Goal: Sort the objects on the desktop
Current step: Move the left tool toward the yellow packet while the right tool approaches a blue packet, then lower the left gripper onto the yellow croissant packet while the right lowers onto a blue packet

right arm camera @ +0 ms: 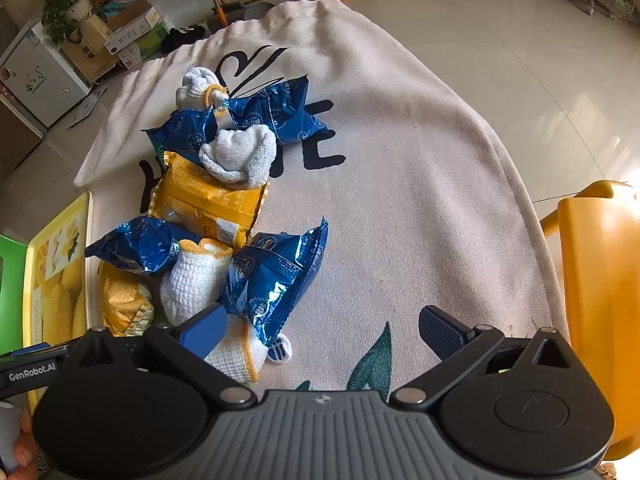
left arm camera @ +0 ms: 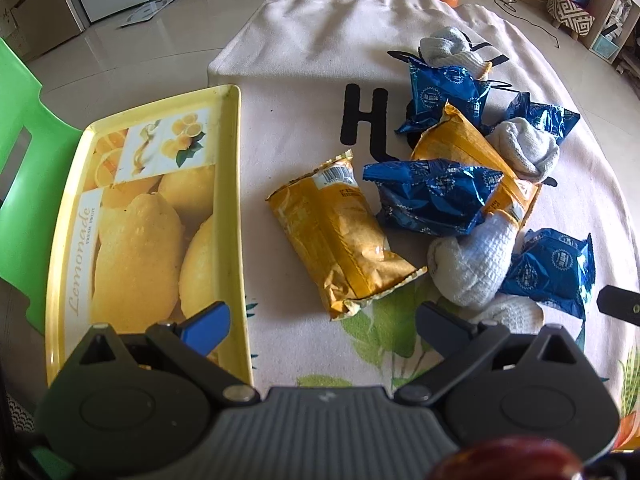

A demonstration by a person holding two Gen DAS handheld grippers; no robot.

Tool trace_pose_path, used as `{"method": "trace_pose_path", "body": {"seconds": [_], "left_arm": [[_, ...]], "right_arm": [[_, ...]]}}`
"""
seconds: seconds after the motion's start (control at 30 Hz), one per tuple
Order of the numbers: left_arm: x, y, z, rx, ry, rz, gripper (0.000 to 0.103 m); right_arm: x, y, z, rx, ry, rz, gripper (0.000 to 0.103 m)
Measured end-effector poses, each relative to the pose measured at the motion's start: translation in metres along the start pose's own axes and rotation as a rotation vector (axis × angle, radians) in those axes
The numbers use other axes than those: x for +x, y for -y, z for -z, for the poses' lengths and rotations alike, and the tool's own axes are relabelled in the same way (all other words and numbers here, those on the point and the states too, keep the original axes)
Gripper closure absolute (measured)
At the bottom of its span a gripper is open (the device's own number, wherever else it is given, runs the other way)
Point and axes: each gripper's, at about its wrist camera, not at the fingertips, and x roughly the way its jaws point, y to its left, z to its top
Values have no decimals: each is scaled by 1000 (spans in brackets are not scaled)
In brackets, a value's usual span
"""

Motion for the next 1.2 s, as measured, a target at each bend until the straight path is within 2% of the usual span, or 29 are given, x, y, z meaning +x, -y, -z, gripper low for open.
{"method": "trace_pose_path", "body": {"seconds": [0.27, 0.73, 1.0, 1.2], "left_arm": [[28, 1, -17, -40, -42, 8, 1], [57, 5, -36, -131, -85, 32, 1], [76, 5, -42, -159, -114, -8, 1], [90, 5, -40, -163, -160, -31, 1]], "right_arm": [[20, -13, -14, -50, -71, -26, 1], [50, -20, -34, -70, -108, -21, 6], [63, -15, -37, -38, -148, -33, 10], [65, -4, -41, 11, -142, 1, 10]]}}
